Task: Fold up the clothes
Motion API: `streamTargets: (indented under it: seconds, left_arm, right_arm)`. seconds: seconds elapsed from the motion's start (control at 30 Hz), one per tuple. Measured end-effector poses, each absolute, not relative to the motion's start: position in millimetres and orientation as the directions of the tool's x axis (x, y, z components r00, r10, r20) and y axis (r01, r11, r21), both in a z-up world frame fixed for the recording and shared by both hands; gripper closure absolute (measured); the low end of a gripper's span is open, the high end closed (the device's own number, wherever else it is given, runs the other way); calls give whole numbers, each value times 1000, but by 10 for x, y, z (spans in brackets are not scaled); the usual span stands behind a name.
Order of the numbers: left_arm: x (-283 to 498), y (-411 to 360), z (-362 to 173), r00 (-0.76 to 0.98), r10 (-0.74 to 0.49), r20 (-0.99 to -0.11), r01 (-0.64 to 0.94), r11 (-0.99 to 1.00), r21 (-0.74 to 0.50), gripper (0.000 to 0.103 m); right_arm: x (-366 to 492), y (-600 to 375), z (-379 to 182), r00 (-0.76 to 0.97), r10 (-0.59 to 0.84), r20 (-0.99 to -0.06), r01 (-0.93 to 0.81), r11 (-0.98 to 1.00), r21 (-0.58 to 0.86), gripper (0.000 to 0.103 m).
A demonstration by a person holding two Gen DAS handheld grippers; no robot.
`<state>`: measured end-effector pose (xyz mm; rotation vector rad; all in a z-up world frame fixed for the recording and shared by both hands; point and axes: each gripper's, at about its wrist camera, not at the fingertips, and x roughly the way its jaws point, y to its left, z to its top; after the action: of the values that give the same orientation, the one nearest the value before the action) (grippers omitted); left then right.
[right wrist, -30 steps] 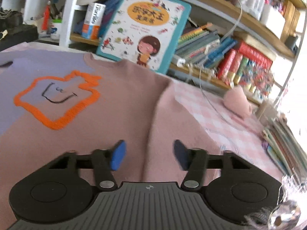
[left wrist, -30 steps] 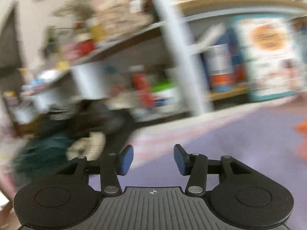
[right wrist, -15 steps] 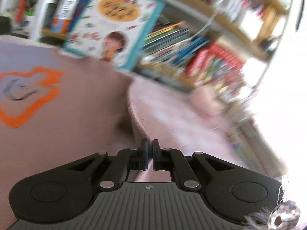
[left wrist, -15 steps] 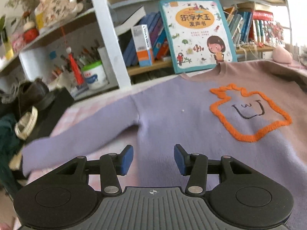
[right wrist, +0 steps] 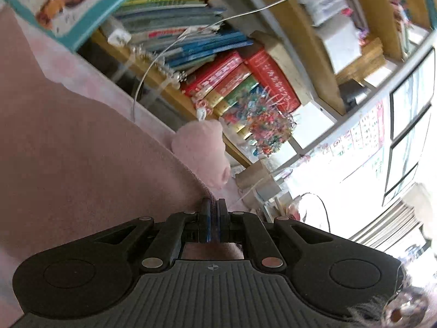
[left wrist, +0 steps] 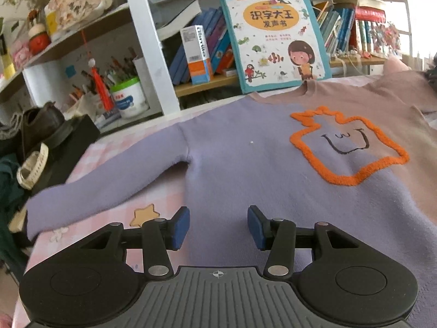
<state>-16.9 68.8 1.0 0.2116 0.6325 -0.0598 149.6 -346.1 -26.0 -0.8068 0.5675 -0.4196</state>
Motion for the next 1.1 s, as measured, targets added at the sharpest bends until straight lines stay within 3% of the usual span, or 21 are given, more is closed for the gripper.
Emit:
streamTargets:
  seconds: [0.1, 0.17, 0.23, 0.27, 0.43, 0.6, 0.77, 1.0, 1.1]
  left_arm:
    - [-180, 685, 15, 793, -40, -608, 134, 985, 111, 55]
    - [-187, 624, 9, 792, -51, -608, 153, 981, 117, 55]
    - [-198, 543, 8, 798, -37, -601, 164, 974, 158, 55]
    - [-203, 508, 10, 802, -25, -596, 168, 968, 184, 55]
    - [-218, 469, 34, 806, -14, -591, 174, 961, 214, 55]
    - [-176, 566, 108, 813, -38, -582, 161, 974, 161, 55]
    - [-99, 718, 135, 826, 23, -563, 69, 987, 142, 55]
    - [-27, 878, 16, 799, 41, -600, 34, 993, 113, 57]
    - [6, 938, 13, 795, 6, -607, 27, 999, 45, 63]
  right_arm:
    - [1684, -3472, -336, 767, -575, -285, 126, 571, -811, 100]
    - [1806, -3515, -393, 756, -604, -253, 133, 520, -843, 94]
    - [1921, -3567, -464, 725, -644, -245, 133, 480, -867, 52]
    - [1924, -3599, -472, 723, -647, -244, 139, 482, -865, 50]
    - [1627, -3557, -268, 770, -535, -347, 168, 695, -699, 51]
    - [1087, -3271, -60, 824, -272, -497, 35, 900, -434, 51]
    - [602, -3005, 116, 820, 14, -573, -116, 983, -142, 51]
    - [308, -2950, -7, 758, 109, -643, -161, 987, -22, 55]
    - [221, -2996, -20, 751, 143, -644, -152, 987, 42, 70]
